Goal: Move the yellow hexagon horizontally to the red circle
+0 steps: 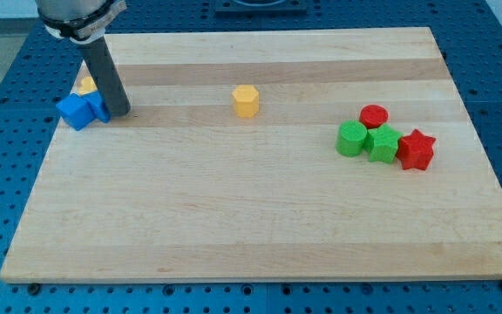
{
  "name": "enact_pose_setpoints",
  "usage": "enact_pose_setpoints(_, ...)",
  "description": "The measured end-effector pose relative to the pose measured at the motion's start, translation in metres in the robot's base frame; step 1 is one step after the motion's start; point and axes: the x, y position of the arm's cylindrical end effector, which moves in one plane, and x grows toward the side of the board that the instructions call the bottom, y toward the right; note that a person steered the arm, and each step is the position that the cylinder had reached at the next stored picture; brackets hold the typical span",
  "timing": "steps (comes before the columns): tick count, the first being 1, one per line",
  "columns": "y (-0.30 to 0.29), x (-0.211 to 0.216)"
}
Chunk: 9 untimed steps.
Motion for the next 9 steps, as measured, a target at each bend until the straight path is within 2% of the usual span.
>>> enact_pose_setpoints(1,0.025,-0.017)
enact_pose_setpoints(2,0.090,-0.043)
enact_pose_setpoints(3,0.172,-0.051)
enact_pose_setpoints(4,0.222,-0.039)
enact_pose_setpoints(5,0.218,-0.028)
enact_pose_setpoints(6,0.188,-0.028)
enact_pose_setpoints(8,0.186,-0.007)
enact_pose_setpoints(9,0.186,0.017)
